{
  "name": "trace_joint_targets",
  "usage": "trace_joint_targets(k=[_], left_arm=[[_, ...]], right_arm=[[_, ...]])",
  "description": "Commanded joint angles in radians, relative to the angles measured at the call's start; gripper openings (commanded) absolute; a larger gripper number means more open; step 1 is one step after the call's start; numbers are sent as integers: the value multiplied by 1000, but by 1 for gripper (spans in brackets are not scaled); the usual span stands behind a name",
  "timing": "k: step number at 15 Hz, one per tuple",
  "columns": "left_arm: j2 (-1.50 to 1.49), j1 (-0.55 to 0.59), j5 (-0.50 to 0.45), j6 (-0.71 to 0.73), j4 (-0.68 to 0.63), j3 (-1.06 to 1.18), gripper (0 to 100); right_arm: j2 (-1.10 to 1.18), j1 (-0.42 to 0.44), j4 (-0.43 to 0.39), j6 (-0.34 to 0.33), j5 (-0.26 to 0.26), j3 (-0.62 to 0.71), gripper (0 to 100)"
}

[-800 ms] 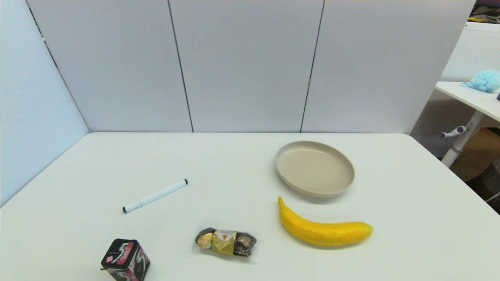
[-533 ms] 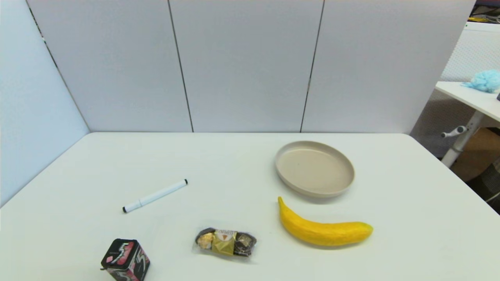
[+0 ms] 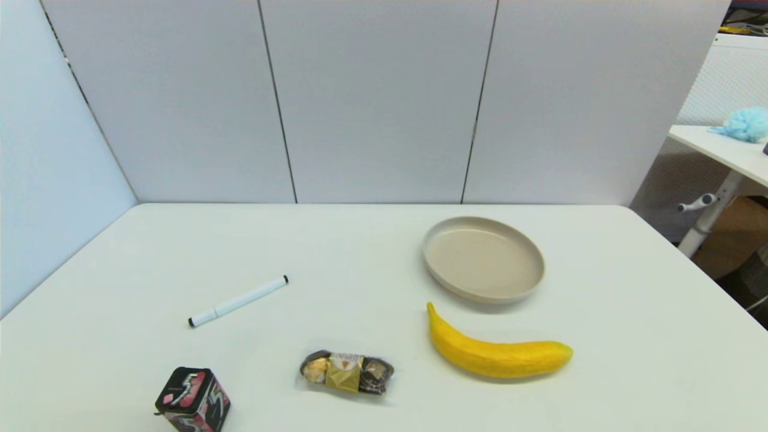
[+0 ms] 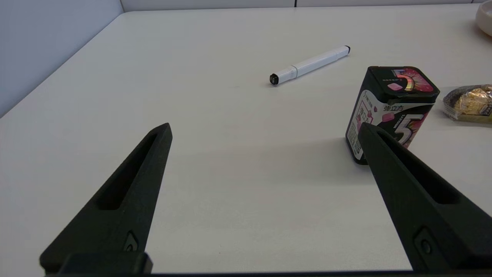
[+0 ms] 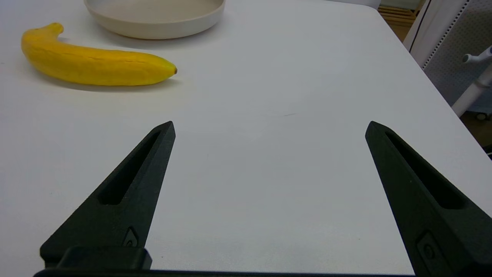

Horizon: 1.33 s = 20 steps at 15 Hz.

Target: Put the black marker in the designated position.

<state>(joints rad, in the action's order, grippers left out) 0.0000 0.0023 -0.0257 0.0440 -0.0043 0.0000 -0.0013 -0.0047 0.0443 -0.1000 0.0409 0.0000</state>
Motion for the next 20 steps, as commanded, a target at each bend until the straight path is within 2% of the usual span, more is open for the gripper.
trace_joint_targets(k=[1, 3, 5, 7, 9, 11, 15, 20], left_arm=[[2, 1, 0, -1, 1, 0, 100], [21, 2, 1, -7, 10, -3, 100], [147, 7, -6, 4, 49, -110, 100], [371, 4, -8, 66, 119, -327, 100], [672, 1, -8, 143, 227, -647, 100], [925, -1, -28, 215, 271, -871, 100], [1327, -13, -158, 303, 317, -1201, 100], [1597, -51, -324, 307, 385, -1333, 100]], right_arm=[[1, 0, 0, -1, 1, 0, 100], [1, 0, 0, -1, 1, 0, 100], [1, 0, 0, -1, 1, 0, 100], [1, 0, 0, -1, 1, 0, 100], [1, 0, 0, -1, 1, 0, 100], [1, 0, 0, -1, 1, 0, 100], [1, 0, 0, -1, 1, 0, 100], [1, 0, 0, -1, 1, 0, 100]])
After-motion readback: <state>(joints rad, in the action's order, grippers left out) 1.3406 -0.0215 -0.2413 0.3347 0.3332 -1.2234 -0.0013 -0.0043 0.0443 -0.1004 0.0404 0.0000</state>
